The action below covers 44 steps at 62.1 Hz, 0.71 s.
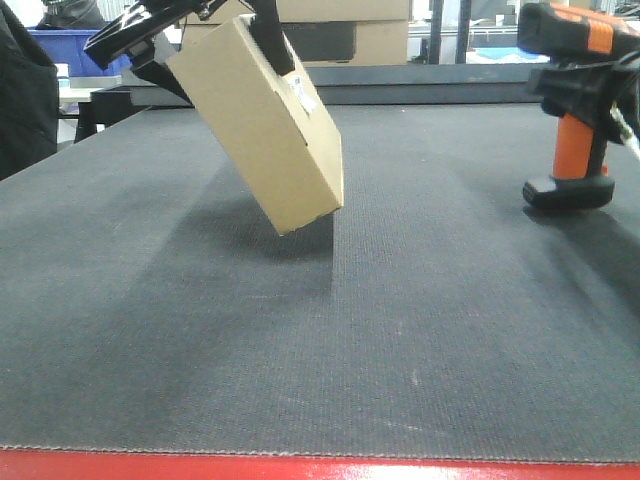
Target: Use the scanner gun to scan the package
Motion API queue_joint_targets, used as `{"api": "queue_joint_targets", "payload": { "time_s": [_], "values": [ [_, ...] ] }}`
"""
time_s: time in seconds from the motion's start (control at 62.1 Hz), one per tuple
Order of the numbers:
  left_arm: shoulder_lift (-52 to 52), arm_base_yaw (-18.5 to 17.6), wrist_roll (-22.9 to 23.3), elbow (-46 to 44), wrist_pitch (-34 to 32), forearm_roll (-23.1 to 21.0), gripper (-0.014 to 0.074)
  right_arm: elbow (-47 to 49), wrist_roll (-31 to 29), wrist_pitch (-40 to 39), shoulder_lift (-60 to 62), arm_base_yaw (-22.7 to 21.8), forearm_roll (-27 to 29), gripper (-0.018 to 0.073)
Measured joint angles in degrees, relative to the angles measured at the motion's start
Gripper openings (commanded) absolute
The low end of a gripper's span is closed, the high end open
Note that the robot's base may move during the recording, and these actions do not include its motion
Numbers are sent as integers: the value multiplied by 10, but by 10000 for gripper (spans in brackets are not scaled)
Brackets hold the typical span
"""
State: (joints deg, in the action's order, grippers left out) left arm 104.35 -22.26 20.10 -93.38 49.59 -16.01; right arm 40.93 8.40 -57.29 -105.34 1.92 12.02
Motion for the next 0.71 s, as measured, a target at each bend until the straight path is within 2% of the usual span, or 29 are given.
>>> {"api": "queue_joint_targets", "payload": {
  "time_s": [0.274, 0.338, 0.451, 0.708],
  "values": [
    [0, 0, 0, 0, 0, 0, -111, 0, 3, -6, -1, 0, 0, -162],
    [0, 0, 0, 0, 0, 0, -111, 0, 3, -1, -1, 0, 0, -138],
    [0, 0, 0, 0, 0, 0, -111, 0, 4, 14, -1, 0, 1, -6],
    [0, 0, 0, 0, 0, 0, -111, 0, 6, 15, -1, 0, 1, 426]
  ]
}}
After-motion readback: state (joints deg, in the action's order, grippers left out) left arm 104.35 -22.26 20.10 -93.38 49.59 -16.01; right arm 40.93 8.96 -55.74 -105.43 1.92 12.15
